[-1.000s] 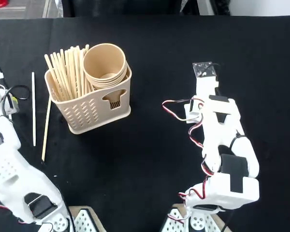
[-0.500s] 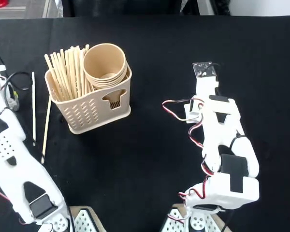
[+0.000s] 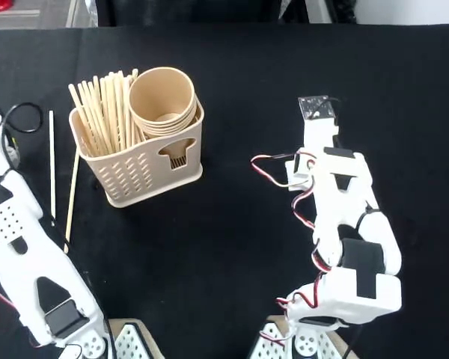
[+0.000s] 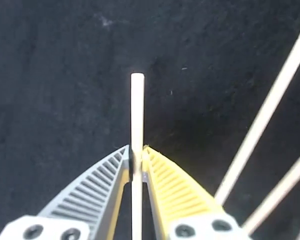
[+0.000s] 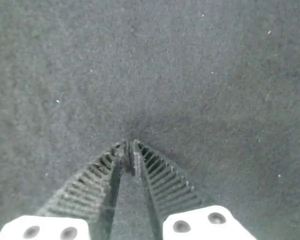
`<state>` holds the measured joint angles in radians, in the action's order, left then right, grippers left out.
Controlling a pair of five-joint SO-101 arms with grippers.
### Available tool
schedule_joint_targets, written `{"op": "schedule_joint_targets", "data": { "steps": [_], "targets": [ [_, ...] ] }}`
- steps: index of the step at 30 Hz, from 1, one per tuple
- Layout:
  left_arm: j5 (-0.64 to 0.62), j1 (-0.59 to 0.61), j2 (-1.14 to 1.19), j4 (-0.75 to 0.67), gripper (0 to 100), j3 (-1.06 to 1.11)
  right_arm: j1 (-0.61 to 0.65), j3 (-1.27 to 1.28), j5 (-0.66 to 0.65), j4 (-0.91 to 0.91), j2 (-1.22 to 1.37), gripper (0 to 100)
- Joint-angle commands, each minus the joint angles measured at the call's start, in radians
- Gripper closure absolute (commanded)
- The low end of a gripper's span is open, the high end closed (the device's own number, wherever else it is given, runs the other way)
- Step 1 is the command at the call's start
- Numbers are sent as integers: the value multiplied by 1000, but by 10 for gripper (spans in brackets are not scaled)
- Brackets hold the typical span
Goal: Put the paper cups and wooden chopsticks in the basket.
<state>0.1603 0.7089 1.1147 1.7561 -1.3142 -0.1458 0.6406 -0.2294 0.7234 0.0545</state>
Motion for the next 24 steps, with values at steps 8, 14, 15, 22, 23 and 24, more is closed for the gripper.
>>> {"op": "schedule_joint_targets", "data": {
  "steps": [8, 14, 15, 22, 23, 24],
  "targets": [
    [-32, -10, -816, -158, 971, 839, -9, -5, -9, -14, -8, 985],
    [-28, -44, -1303, -428, 971, 1351, -8, -5, -9, -14, -8, 985],
    [-28, -58, -1395, -471, 971, 1428, -8, -5, -9, -14, -8, 985],
    [-38, -156, -1970, -697, 971, 1709, -8, -5, -9, -14, -8, 985],
    [-66, -182, -2022, -743, 971, 1718, -8, -5, -9, -14, -8, 985],
    [-117, -206, -2071, -798, 971, 1725, -8, -5, -9, -14, -8, 985]
  ]
}}
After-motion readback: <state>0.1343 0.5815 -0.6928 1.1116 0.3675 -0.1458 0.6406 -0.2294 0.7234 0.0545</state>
